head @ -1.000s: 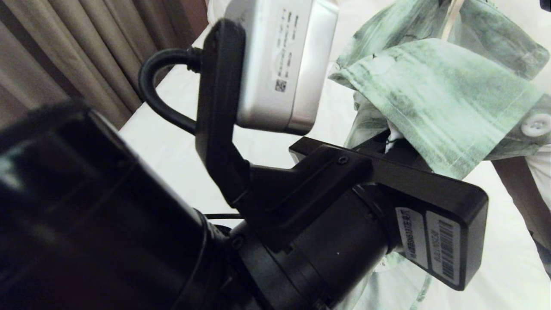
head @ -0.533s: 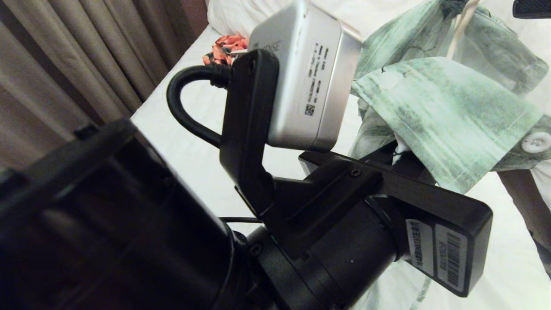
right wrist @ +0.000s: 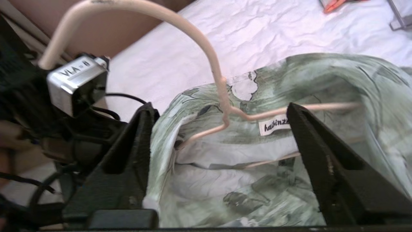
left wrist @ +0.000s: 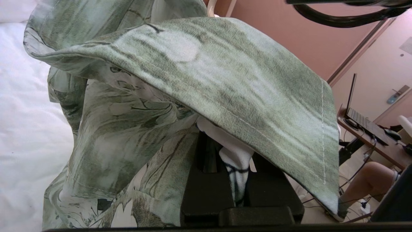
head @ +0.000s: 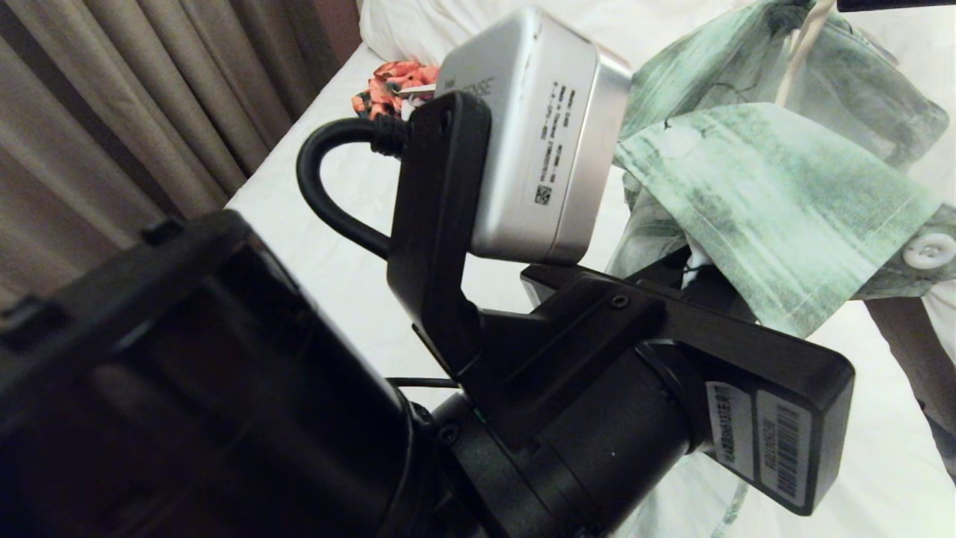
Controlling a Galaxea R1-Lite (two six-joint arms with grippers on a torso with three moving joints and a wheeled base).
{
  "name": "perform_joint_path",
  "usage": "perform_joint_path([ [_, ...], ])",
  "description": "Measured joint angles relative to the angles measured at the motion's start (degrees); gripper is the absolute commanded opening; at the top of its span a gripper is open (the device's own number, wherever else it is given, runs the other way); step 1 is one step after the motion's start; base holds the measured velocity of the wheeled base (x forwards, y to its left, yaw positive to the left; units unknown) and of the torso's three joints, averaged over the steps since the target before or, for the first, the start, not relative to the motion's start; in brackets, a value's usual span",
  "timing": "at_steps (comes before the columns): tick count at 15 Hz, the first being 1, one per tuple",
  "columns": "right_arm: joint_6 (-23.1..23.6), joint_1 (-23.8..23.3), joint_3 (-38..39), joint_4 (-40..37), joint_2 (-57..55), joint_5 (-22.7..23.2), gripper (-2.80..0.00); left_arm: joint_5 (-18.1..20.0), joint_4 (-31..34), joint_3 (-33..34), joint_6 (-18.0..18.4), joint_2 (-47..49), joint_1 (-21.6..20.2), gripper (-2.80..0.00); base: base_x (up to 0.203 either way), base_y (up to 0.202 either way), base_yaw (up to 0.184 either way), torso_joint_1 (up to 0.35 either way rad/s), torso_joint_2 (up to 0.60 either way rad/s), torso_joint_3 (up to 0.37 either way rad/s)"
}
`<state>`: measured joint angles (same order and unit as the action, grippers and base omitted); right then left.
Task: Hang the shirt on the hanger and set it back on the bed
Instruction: Take the clothes hanger out of the clothes
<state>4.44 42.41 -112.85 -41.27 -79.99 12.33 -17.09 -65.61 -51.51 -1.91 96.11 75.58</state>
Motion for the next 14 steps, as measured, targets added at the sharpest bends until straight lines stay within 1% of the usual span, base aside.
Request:
perform_joint_path([
  [2,2.1,0.2,0.0,0.3,-0.7,0.0,0.00,0.0,0.1,0.0,0.0,0.0,0.0,-2.80,0.000,0.000,0.000,0.000,0.00,0.000],
  [4,3.9,0.5,0.0,2.5,-1.5,-0.1,0.00,0.0,0.1,0.0,0.1,0.0,0.0,-2.80,0.000,0.000,0.000,0.000,0.00,0.000],
  [5,4.0,0.8,0.0,3.0,-1.9,-0.3,-2.80,0.1,0.1,0.0,0.1,-0.1,0.0,-2.80,0.000,0.000,0.000,0.000,0.00,0.000],
  [10,4.2,3.7,0.0,3.4,-2.8,-4.5,-2.80,0.3,0.5,0.2,0.1,-0.2,0.0,-2.80,0.000,0.000,0.000,0.000,0.00,0.000],
  [14,4.2,4.7,0.0,3.2,-2.7,-6.4,-2.80,0.3,3.2,-0.1,0.1,-0.4,0.0,-2.80,0.000,0.000,0.000,0.000,0.00,0.000],
])
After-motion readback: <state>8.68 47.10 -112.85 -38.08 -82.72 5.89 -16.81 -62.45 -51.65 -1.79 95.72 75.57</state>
